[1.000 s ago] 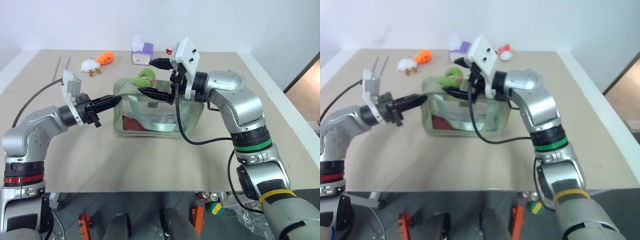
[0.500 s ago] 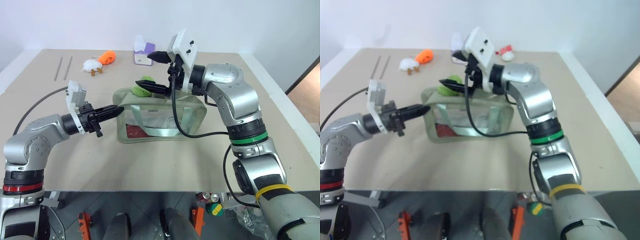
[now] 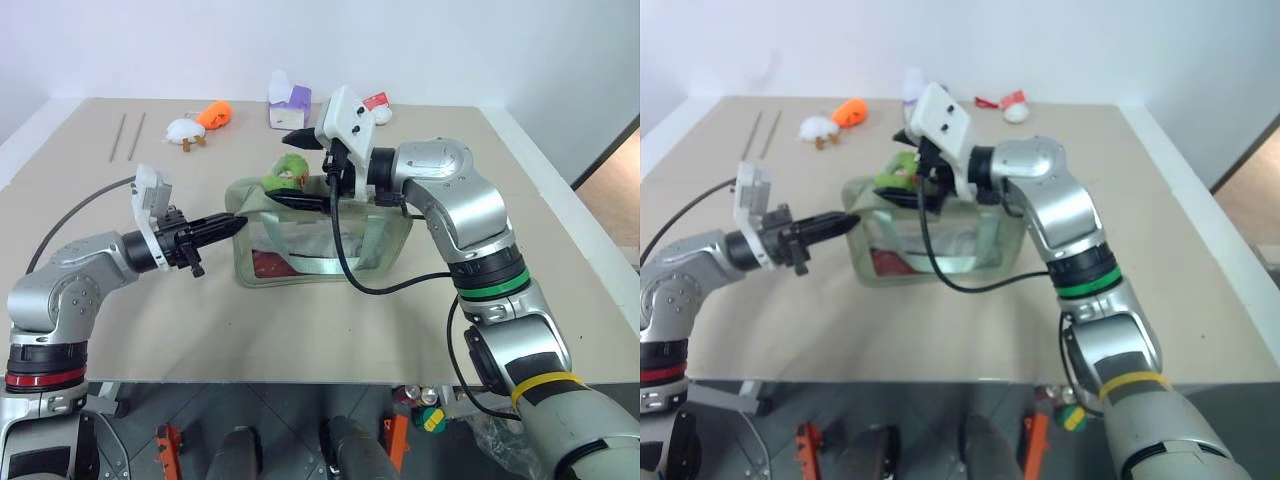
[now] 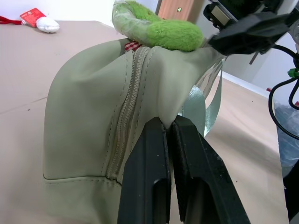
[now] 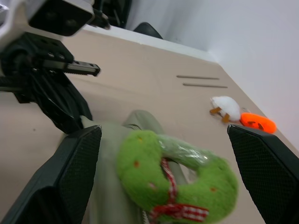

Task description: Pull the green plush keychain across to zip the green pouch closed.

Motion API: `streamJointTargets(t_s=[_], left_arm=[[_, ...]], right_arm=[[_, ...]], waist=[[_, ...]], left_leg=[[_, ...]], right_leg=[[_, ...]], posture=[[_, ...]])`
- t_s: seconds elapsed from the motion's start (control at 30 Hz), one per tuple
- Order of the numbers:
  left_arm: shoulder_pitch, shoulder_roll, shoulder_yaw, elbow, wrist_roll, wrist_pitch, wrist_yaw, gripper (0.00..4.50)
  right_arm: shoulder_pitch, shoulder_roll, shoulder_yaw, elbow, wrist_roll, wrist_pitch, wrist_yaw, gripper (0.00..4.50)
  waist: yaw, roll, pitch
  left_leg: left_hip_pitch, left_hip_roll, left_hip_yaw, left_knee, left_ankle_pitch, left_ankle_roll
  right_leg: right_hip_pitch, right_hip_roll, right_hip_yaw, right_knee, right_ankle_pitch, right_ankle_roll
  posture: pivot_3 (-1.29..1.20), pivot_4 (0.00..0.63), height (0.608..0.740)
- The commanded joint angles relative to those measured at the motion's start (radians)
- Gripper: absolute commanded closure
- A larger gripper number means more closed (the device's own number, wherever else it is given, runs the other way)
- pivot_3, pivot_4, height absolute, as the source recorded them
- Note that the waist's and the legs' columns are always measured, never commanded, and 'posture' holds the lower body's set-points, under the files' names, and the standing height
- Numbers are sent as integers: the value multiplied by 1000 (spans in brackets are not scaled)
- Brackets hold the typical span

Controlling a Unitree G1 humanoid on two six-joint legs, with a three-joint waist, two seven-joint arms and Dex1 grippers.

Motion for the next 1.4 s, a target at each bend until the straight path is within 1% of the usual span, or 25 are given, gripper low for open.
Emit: streamJointTargets(t_s=[0.03,0.47,0.73,0.93,1.17,1.4], left_arm=[[-2,7,30,-40,-18,-20,1,4500],[-2,12,38,-38,-20,-22,7,4500],[10,8,38,-51,-22,-22,12,4500],[7,7,38,-43,-20,-27,11,4500],[8,8,43,-43,-24,-32,14,4500],[11,5,45,-48,-28,-30,16,4500]], right_arm=[[-27,1,4,-16,-17,-29,7,40],[-18,-18,28,-16,-80,-53,31,40],[-67,-15,-34,6,-38,-20,31,40],[-69,-31,-20,14,-51,-40,55,40],[-37,-45,7,-13,-60,-53,100,40],[-64,-33,17,63,-106,-99,78,40]], waist=[[0,0,0],[0,0,0],[0,0,0],[0,0,0],[0,0,0],[0,0,0]], left_leg=[[0,0,0,0,0,0],[0,0,-2,0,0,0],[0,0,-2,0,0,0],[0,0,-2,0,0,0],[0,0,-2,0,0,0],[0,0,-2,0,0,0]], right_leg=[[0,0,0,0,0,0],[0,0,-2,0,-1,-1],[0,0,-2,0,-1,-1],[0,0,-3,0,-1,-2],[0,0,-3,0,-1,-2],[0,0,-3,0,-1,-2]], posture=[[0,150,740],[0,150,740],[0,150,740],[0,150,740],[0,150,740],[0,150,740]])
